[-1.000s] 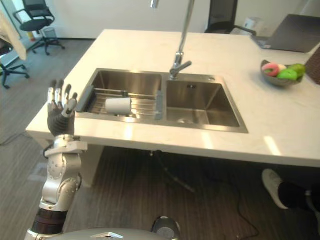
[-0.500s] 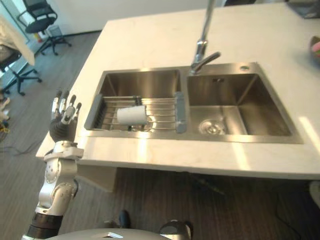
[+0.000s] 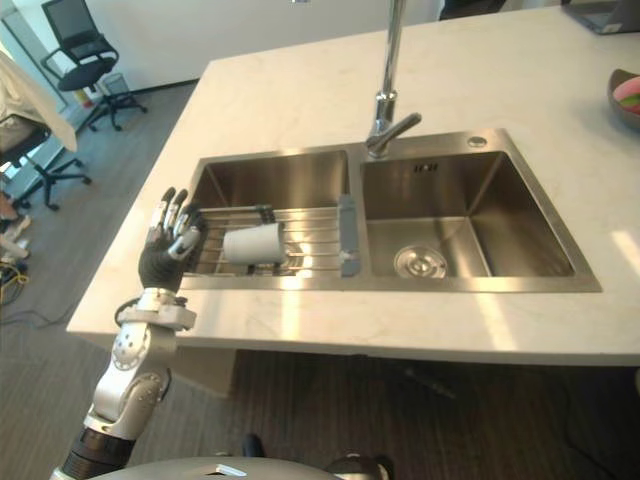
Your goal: Walk over to the sink, pick up the cup, carry it to the dishwasher, place the cup inside the dishwasher, then close the dishwasher door
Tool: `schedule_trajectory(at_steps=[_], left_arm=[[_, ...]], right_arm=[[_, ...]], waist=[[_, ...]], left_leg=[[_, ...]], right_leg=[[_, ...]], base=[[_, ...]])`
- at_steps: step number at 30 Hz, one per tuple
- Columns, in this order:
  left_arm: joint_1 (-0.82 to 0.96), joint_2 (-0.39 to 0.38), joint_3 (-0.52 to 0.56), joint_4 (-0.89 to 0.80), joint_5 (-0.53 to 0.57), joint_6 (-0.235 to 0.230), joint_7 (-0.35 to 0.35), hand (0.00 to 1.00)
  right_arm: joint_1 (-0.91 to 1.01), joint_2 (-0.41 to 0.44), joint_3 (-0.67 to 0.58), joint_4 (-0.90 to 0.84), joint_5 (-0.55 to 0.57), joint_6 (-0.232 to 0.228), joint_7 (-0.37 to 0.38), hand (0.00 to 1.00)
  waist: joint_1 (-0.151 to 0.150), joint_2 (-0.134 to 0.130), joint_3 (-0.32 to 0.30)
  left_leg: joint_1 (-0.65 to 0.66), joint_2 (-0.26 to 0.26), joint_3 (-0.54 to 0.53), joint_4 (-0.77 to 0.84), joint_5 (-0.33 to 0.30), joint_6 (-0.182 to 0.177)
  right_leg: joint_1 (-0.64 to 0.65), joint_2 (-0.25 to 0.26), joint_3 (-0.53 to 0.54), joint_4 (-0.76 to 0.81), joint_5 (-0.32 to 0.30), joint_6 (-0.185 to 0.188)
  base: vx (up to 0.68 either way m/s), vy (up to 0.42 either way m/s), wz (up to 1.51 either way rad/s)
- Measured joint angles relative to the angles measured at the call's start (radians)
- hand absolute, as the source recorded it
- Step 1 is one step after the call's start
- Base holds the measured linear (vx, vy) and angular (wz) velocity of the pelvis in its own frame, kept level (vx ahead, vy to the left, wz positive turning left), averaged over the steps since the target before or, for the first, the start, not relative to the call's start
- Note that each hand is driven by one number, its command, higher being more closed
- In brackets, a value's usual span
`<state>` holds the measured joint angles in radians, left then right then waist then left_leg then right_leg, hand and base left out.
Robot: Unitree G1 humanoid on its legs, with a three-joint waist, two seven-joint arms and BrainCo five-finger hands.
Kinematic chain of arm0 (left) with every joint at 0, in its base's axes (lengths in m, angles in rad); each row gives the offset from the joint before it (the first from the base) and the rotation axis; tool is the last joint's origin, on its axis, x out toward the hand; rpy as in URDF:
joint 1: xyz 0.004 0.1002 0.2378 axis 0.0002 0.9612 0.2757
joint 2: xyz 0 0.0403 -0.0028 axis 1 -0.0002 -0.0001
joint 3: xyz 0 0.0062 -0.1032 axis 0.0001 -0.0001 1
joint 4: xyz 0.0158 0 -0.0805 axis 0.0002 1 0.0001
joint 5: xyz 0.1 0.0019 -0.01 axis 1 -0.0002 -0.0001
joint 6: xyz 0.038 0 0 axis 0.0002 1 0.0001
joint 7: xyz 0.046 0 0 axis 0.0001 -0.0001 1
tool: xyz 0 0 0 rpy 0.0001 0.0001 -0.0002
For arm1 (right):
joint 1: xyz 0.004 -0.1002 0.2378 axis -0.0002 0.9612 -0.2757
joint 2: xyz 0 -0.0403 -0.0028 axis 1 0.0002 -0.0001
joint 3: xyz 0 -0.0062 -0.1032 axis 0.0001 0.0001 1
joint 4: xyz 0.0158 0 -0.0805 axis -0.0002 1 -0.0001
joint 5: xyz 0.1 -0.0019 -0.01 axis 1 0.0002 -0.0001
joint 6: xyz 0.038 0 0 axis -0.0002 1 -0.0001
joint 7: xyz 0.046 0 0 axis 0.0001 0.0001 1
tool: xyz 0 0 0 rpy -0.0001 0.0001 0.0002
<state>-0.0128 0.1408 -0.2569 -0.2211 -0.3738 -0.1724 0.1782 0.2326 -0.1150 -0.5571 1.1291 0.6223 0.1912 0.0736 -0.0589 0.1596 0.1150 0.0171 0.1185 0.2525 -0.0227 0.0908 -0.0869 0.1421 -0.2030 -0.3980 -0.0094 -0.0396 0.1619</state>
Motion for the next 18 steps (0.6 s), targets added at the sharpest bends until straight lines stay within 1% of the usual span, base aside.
schedule_trajectory(at_steps=[1,2,3,5,8,11,13,17,18], left_arm=[[-0.014,0.021,-0.002,0.0,0.087,0.006,0.046,0.0],[-0.033,0.041,-0.002,0.001,0.167,0.027,0.097,0.0],[-0.043,0.051,-0.001,0.001,0.2,0.039,0.118,0.0],[-0.081,0.091,0.002,0.026,0.343,0.075,0.195,0.0],[-0.118,0.12,0.005,0.07,0.464,0.099,0.254,0.0],[-0.147,0.146,0.022,0.11,0.535,0.117,0.284,0.0],[-0.158,0.165,0.021,0.132,0.554,0.121,0.3,0.0],[-0.173,0.18,0.015,0.17,0.605,0.128,0.297,0.0],[-0.173,0.196,0.005,0.183,0.62,0.14,0.29,0.0]], right_arm=[[0.0,-0.003,0.003,0.004,0.0,0.001,0.015,0.0],[-0.001,-0.006,0.004,0.01,0.0,0.003,0.026,0.0],[-0.001,-0.007,0.004,0.016,0.0,0.004,0.031,0.0],[-0.002,-0.015,0.004,0.028,0.001,0.012,0.04,0.0],[-0.001,-0.016,0.0,0.028,0.011,0.015,0.052,0.0],[-0.001,-0.014,-0.008,0.028,0.02,0.024,0.058,0.0],[-0.002,-0.01,-0.017,0.028,0.021,0.03,0.06,0.0],[-0.003,-0.01,-0.047,0.026,0.023,0.03,0.059,0.0],[-0.004,-0.01,-0.047,0.026,0.029,0.03,0.059,0.0]], waist=[[0.0,-0.001,0.0],[0.0,-0.001,0.0],[0.0,-0.001,0.0],[-0.001,-0.005,-0.001],[-0.009,-0.01,-0.004],[-0.01,-0.02,-0.009],[-0.011,-0.029,-0.014],[-0.014,-0.034,-0.017],[-0.018,-0.034,-0.017]], left_leg=[[0.0,0.001,0.004,0.0,0.0,0.0],[0.0,0.002,0.009,0.0,0.0,0.0],[0.0,0.002,0.011,0.0,-0.001,0.001],[0.0,0.002,0.021,0.0,-0.002,0.003],[0.001,0.005,0.023,0.0,-0.001,0.004],[0.001,0.009,0.025,0.0,-0.001,0.004],[0.001,0.012,0.026,-0.001,-0.001,0.004],[0.004,0.016,0.031,-0.001,-0.001,0.003],[0.009,0.018,0.032,-0.003,-0.001,0.003]], right_leg=[[0.005,0.003,-0.001,-0.016,0.012,0.001],[0.012,0.006,-0.001,-0.032,0.024,0.001],[0.015,0.009,-0.001,-0.043,0.032,0.001],[0.027,0.017,-0.001,-0.078,0.064,-0.004],[0.027,0.02,0.0,-0.078,0.07,-0.003],[0.026,0.024,0.001,-0.078,0.073,-0.001],[0.026,0.027,0.003,-0.078,0.073,-0.002],[0.028,0.03,0.006,-0.077,0.074,-0.003],[0.031,0.032,0.006,-0.078,0.075,-0.004]], base=[[-0.08,0.007,-0.07],[-0.08,0.008,-0.07],[-0.07,0.003,-0.08],[-0.05,-0.005,-0.1],[-0.02,0.0,-0.02],[0.0,0.0,0.0],[0.0,0.0,0.0],[0.0,-0.004,-0.02],[-0.01,-0.014,-0.07]])
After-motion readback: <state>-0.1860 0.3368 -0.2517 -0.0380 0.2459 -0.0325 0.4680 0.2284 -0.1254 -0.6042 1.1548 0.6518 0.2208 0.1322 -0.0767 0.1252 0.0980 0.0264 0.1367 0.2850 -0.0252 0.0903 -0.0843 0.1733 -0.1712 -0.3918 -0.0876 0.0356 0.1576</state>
